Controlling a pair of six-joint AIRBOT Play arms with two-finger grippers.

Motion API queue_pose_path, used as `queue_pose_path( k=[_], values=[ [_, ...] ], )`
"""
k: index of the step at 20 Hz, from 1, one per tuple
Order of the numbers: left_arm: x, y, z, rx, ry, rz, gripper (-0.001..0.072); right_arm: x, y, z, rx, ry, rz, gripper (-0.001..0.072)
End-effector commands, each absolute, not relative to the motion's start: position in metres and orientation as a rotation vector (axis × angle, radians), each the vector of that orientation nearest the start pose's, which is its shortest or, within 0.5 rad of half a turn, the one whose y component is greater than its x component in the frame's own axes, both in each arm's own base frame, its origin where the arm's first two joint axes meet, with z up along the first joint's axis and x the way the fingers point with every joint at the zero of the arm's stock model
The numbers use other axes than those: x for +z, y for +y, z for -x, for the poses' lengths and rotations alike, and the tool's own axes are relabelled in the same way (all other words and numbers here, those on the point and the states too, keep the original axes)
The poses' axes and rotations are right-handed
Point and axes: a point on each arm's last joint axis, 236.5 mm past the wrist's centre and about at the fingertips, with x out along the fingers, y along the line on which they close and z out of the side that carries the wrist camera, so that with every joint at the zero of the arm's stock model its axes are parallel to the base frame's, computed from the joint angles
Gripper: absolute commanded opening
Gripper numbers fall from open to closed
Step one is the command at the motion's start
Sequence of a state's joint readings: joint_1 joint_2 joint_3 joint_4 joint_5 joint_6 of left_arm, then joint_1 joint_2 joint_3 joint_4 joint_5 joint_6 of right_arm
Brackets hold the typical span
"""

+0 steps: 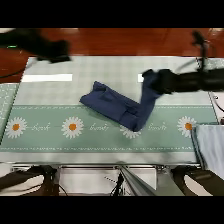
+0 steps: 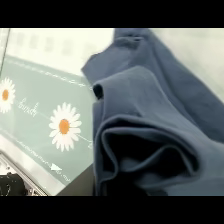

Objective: Fold the shirts.

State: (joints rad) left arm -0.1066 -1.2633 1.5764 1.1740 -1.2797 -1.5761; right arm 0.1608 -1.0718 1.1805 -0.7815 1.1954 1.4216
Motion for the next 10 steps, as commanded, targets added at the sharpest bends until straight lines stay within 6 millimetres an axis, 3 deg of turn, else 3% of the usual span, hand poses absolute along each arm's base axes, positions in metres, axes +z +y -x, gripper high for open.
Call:
queue_pose_path(
  k=[1, 2, 5, 8, 9, 10],
  values=[
    [0.215, -0.066, -0.351, -0.236, 0.734, 0.266, 0.0017, 0.133, 0.298, -0.366, 0.819, 1.062, -0.403, 0.0021],
    [0.206, -0.066, -0.326, -0.230, 0.721, 0.272, 0.0017, 0.121, 0.318, -0.377, 0.833, 1.071, -0.395, 0.0021],
    [0.152, -0.086, -0.256, -0.281, 0.760, 0.369, 0.0017, 0.074, 0.367, -0.407, 0.844, 1.130, -0.390, 0.0021],
    [0.099, -0.101, -0.219, -0.290, 0.823, 0.507, 0.0017, 0.030, 0.392, -0.425, 0.823, 1.207, -0.416, 0.0021],
    [0.083, -0.103, -0.212, -0.290, 0.845, 0.523, 0.0017, 0.019, 0.397, -0.427, 0.818, 1.230, -0.430, 0.0080],
    [0.070, -0.103, -0.210, -0.283, 0.867, 0.530, 0.0017, 0.014, 0.403, -0.424, 0.831, 1.263, -0.462, 0.0406]
  ],
)
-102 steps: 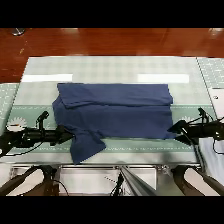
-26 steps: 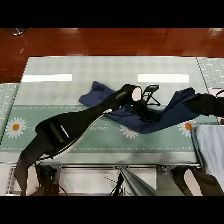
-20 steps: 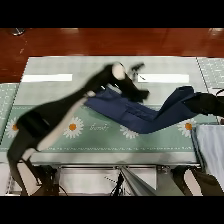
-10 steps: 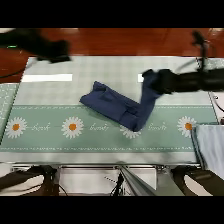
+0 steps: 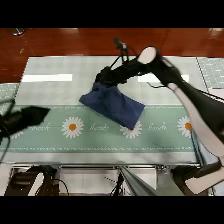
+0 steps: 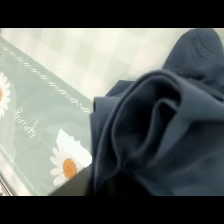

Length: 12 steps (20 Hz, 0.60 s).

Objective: Fold the shirts.

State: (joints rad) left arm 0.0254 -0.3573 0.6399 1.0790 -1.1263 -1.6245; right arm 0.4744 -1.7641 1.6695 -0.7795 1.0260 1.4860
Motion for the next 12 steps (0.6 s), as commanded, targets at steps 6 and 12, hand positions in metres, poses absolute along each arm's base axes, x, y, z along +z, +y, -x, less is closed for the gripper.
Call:
queue_pose_path(
  k=[6, 12],
  values=[
    [0.059, -0.094, -0.233, -0.231, 0.822, 0.566, 0.0017, 0.070, 0.299, -0.395, 0.867, 1.400, -0.343, 0.0625],
    [0.061, -0.092, -0.237, -0.227, 0.802, 0.570, 0.0017, 0.126, 0.052, -0.362, 0.095, 1.140, -0.132, 0.0625]
  ],
)
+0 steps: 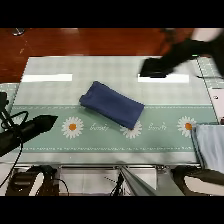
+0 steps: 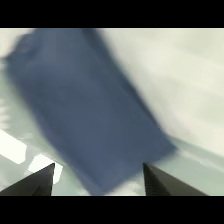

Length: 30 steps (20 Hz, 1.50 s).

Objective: Fold the shirts.

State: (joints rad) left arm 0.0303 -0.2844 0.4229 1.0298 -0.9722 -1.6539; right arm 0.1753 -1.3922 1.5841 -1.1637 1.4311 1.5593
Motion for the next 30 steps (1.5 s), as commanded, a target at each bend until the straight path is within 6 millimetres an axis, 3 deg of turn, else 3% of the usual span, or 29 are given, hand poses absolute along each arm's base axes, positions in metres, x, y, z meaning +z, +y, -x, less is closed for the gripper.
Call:
queue_pose_path(
  k=[1, 3, 4, 5, 7, 11, 13, 19, 20, 22, 25, 27, 30],
  values=[
    [0.062, -0.092, -0.237, -0.226, 0.801, 0.570, 0.0017, 0.110, 0.037, -0.343, 0.017, 1.096, -0.220, 0.0625],
    [0.062, -0.092, -0.237, -0.226, 0.801, 0.570, 0.0017, 0.055, 0.037, -0.306, -0.072, 1.069, -0.449, 0.0625],
    [0.062, -0.092, -0.238, -0.226, 0.801, 0.570, 0.0017, 0.023, 0.054, -0.291, -0.081, 1.064, -0.612, 0.0625],
    [0.062, -0.092, -0.238, -0.227, 0.801, 0.569, 0.0017, 0.001, 0.083, -0.286, -0.045, 1.044, -0.817, 0.0624],
    [0.062, -0.092, -0.238, -0.227, 0.800, 0.570, 0.0017, -0.021, 0.126, -0.289, 0.037, 0.972, -1.076, 0.0624],
    [0.064, -0.096, -0.237, -0.241, 0.800, 0.593, 0.0017, -0.076, 0.152, -0.279, 0.079, 1.188, -0.951, 0.0624],
    [0.064, -0.096, -0.237, -0.241, 0.800, 0.593, 0.0017, -0.092, 0.168, -0.280, 0.139, 1.313, -0.894, 0.0624],
    [0.064, -0.097, -0.237, -0.241, 0.801, 0.593, 0.0017, -0.103, 0.224, -0.306, 0.341, 1.469, -0.895, 0.0588],
    [0.064, -0.097, -0.237, -0.241, 0.801, 0.593, 0.0017, -0.102, 0.234, -0.310, 0.369, 1.479, -0.876, 0.0475],
    [0.064, -0.097, -0.237, -0.241, 0.801, 0.593, 0.0017, -0.085, 0.256, -0.320, 0.519, 1.458, -0.781, 0.0020],
    [0.064, -0.097, -0.237, -0.241, 0.801, 0.593, 0.0017, -0.020, 0.268, -0.357, 0.666, 1.368, -0.664, 0.0020],
    [0.064, -0.096, -0.237, -0.241, 0.800, 0.592, 0.0017, 0.053, 0.274, -0.390, 0.751, 1.240, -0.589, 0.0020],
    [0.064, -0.096, -0.237, -0.241, 0.800, 0.593, 0.0017, 0.132, 0.242, -0.428, 0.650, 1.121, -0.426, 0.0020]
  ],
)
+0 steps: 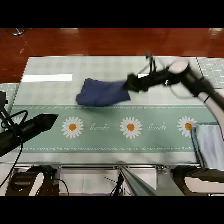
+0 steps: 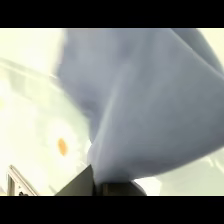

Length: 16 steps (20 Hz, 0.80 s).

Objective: Fold the shirts.

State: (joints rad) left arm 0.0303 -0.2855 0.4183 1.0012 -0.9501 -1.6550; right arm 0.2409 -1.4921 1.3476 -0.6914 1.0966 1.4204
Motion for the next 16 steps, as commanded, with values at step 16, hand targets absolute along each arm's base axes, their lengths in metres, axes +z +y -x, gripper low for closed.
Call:
queue_pose_path(
  k=[16],
  values=[
    [0.064, -0.097, -0.236, -0.242, 0.803, 0.592, 0.0017, 0.250, -0.101, -0.314, -0.202, 1.064, -0.540, 0.0020]
  ],
)
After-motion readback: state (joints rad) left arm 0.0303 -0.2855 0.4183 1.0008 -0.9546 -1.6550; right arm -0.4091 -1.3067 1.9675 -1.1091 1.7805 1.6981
